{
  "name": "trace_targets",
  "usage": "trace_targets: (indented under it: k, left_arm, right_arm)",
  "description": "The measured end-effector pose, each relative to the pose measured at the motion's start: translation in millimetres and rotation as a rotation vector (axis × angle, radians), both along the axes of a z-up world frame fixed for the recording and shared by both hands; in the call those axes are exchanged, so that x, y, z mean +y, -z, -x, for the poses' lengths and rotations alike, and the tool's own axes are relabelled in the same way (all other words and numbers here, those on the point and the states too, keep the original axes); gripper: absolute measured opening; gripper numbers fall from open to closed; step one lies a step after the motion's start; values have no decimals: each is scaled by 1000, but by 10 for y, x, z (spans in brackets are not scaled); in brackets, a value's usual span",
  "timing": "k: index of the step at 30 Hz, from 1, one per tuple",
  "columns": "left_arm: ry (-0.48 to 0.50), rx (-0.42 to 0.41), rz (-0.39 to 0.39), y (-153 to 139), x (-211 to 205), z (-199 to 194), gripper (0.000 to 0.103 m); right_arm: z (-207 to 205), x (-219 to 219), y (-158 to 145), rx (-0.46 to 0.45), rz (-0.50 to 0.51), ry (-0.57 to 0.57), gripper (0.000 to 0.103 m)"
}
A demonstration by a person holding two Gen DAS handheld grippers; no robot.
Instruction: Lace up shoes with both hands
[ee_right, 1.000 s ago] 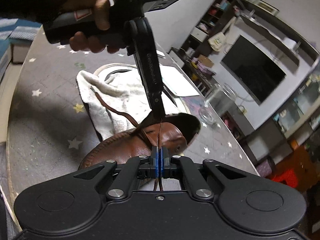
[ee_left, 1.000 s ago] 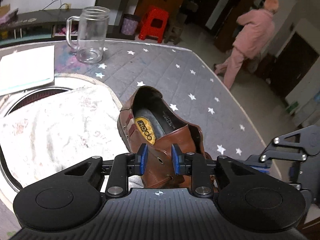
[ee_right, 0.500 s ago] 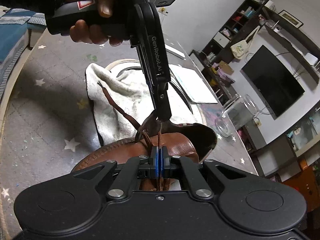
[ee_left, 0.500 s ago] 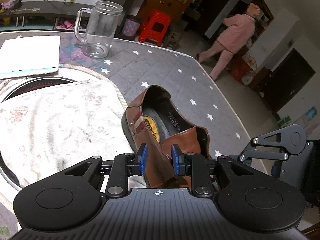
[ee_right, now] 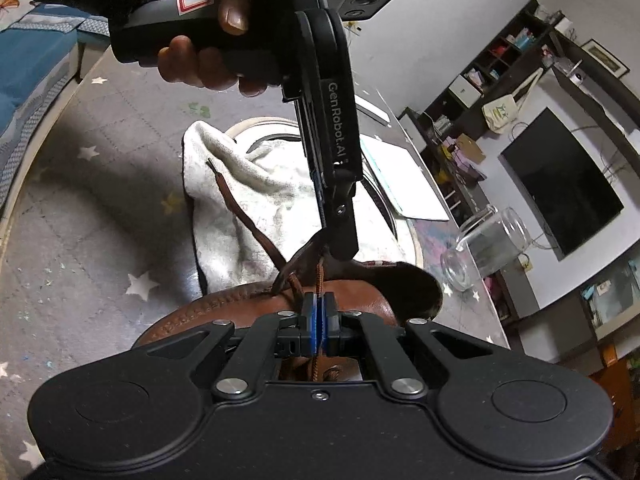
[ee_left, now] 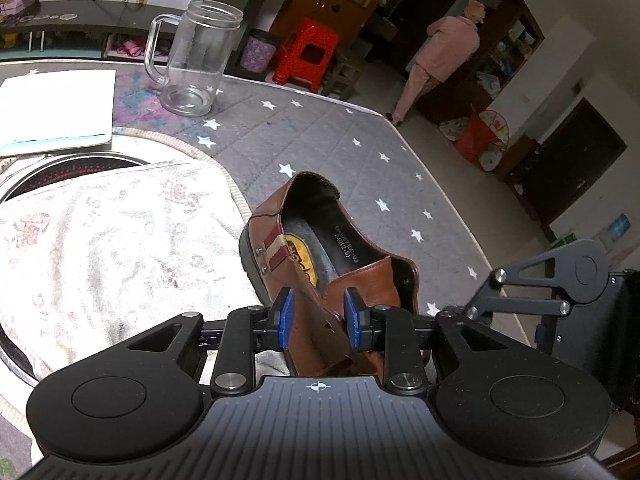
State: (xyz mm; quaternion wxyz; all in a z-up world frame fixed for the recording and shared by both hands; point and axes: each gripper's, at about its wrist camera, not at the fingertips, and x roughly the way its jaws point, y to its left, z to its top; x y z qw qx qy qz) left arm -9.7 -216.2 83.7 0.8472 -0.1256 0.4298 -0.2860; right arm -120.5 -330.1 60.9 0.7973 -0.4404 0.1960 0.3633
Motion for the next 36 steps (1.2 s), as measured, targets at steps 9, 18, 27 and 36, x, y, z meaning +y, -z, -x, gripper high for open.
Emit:
trace_targets:
  k: [9, 18, 27, 36]
  left_arm:
    - [50, -60, 3, -99, -23, 35, 30]
    - [202, -186, -129, -207, -35, 226, 30]
    - [378, -292, -332, -47, -397, 268, 28]
    - [419, -321, -361, 63, -394, 231, 7]
  right_arm:
    - [-104, 104, 60, -6, -20, 7, 2]
    - [-121, 111, 65, -23, -32, 20, 2]
    - [-99, 106, 53, -34, -35, 30, 2]
    - [-78, 102, 41, -44, -39, 40, 2]
